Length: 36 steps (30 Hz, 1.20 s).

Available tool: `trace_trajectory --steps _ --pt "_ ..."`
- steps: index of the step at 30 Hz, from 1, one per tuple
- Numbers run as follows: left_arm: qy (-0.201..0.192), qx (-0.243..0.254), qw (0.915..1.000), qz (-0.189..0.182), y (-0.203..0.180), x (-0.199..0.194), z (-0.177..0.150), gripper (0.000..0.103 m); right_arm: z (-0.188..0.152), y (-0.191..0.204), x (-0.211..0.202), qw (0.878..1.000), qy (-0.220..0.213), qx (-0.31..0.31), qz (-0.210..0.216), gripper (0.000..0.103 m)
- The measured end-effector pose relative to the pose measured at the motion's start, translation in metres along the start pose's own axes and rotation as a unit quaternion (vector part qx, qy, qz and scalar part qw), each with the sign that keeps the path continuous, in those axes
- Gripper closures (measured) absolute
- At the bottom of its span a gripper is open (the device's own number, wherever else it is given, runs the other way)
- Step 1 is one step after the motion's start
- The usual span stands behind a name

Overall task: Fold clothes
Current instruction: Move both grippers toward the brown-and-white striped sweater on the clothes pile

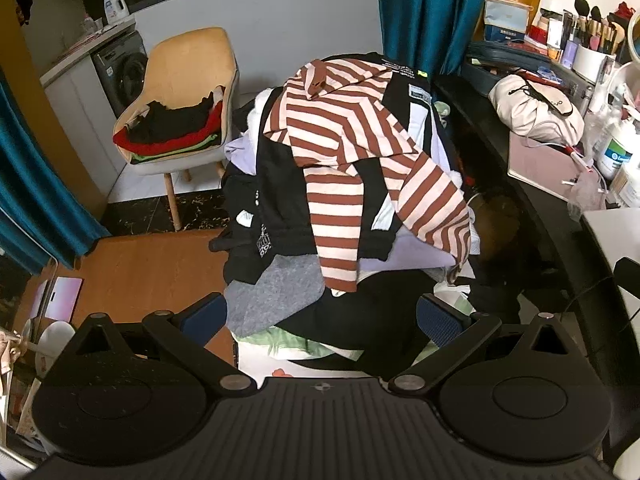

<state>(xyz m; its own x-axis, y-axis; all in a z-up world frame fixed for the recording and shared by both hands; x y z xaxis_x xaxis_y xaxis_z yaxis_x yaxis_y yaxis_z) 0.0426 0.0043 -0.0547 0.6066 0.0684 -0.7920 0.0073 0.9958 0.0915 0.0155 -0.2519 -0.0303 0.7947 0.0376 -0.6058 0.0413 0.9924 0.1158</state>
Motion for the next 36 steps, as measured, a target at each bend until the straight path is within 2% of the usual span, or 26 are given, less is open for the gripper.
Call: trace_trajectory --steps 6,13,18,23,29,34,36 --pt "0.005 0.018 0.9998 0.011 -0.004 -0.011 0.015 0.000 -0.005 0.004 0.005 1.000 0.006 0.005 0.005 0.001" --pt "-0.009 0.015 0.9998 -0.011 0.017 -0.010 0.018 0.000 0.006 0.011 0.014 1.000 0.002 0.012 0.002 0.001" --pt "0.002 0.010 0.9999 -0.011 0.033 0.000 0.016 0.000 0.008 0.023 0.025 1.000 0.010 0.018 0.001 0.001" --pt "0.009 0.002 0.9992 -0.038 0.053 0.015 0.017 0.000 0.009 0.044 0.032 1.000 0.018 0.016 -0.008 0.001" --pt "-0.018 -0.007 0.9967 -0.079 0.101 0.036 0.033 0.000 0.018 0.084 0.043 0.998 0.009 0.017 -0.053 0.001" --pt "-0.039 0.039 0.9943 -0.092 0.167 0.052 0.059 0.000 0.025 0.141 0.057 0.993 0.005 0.057 -0.102 0.001" --pt "-0.043 0.039 0.9919 -0.113 0.198 0.056 0.070 0.000 0.026 0.170 0.065 0.991 0.016 0.073 -0.115 0.001"
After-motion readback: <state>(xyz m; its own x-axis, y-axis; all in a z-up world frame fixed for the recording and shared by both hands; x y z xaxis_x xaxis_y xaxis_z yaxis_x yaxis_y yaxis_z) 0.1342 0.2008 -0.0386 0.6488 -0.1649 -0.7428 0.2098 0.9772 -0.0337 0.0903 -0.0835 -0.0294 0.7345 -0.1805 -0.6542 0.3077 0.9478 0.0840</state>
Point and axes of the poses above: each gripper's, at about its wrist camera, not at the fingertips, and x roughly the way its jaws point, y to its left, z to its top, the point moved 7 cm from there along x, roughly the way its jaws point
